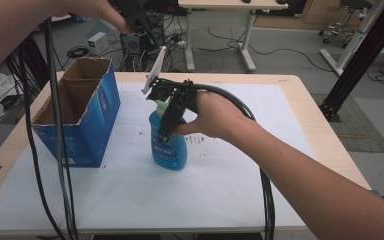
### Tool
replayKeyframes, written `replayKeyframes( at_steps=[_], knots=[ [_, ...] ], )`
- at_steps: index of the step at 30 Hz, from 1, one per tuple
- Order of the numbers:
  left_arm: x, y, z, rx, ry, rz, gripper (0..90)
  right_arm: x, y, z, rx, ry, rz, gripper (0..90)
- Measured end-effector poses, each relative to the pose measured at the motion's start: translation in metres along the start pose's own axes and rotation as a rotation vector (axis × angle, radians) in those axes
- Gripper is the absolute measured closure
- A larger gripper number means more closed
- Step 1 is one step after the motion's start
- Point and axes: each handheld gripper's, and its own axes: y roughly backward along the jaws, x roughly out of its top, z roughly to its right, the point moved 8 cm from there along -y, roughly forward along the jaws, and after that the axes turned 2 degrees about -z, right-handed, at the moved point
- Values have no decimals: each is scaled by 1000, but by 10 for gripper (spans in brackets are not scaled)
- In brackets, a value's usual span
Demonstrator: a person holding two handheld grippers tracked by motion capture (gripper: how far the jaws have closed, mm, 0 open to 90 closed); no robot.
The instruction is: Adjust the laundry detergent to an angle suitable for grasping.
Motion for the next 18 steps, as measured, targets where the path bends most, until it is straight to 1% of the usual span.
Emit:
replayKeyframes(
  at_steps=[10,11,12,13,18],
  knots=[
    [1,0,1,-1,-2,-4,206,0,0,0,-8,4,-3,198],
    [1,0,0,0,-6,-5,206,0,0,0,-7,-3,-7,251],
    [1,0,0,-1,-8,-7,206,0,1,-1,2,0,-1,270],
    [1,-1,1,-1,-4,-2,206,0,1,-1,-1,0,1,270],
    [1,-1,0,-1,-7,-2,206,0,0,-1,-6,0,1,283]
  ],
)
